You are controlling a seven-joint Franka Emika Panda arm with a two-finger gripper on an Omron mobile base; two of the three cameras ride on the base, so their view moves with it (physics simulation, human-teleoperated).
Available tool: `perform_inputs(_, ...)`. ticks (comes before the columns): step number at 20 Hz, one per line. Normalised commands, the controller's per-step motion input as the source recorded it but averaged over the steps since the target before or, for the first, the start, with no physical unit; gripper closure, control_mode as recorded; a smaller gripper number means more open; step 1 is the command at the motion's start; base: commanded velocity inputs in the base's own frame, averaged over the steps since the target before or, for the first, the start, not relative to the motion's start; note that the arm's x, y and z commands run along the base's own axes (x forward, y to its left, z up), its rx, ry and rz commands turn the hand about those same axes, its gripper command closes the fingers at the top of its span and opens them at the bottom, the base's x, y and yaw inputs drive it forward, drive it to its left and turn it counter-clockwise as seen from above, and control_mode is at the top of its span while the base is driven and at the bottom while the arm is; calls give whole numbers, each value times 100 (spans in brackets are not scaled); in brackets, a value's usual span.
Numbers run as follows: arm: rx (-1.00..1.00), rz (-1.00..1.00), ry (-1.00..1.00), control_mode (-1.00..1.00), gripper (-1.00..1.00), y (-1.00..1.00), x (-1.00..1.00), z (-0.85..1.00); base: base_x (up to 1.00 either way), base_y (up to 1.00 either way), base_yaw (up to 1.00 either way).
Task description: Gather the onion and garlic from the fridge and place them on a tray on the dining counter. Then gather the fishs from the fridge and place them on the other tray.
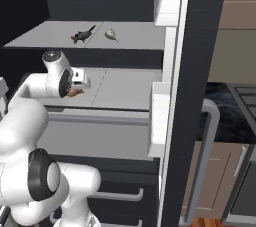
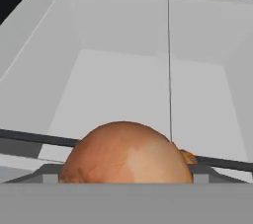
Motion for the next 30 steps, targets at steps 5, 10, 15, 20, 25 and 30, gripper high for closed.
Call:
perform_inputs(5, 0, 0, 14, -100, 100, -4, -52, 34, 0, 0, 0)
perform_inputs(10, -1, 0, 12, -100, 100, -5, -64, 16, 0, 0, 0)
perform_inputs(15, -3, 0, 8, -100, 100, -7, -72, 5, 0, 0, 0)
perform_inputs(20, -2, 0, 5, -100, 100, -13, -75, 11, 0, 0, 0)
perform_inputs(25, 0, 0, 3, -100, 100, -17, -76, 17, 0, 0, 0)
perform_inputs(30, 0, 0, 0, -100, 100, -16, -88, 10, 0, 0, 0)
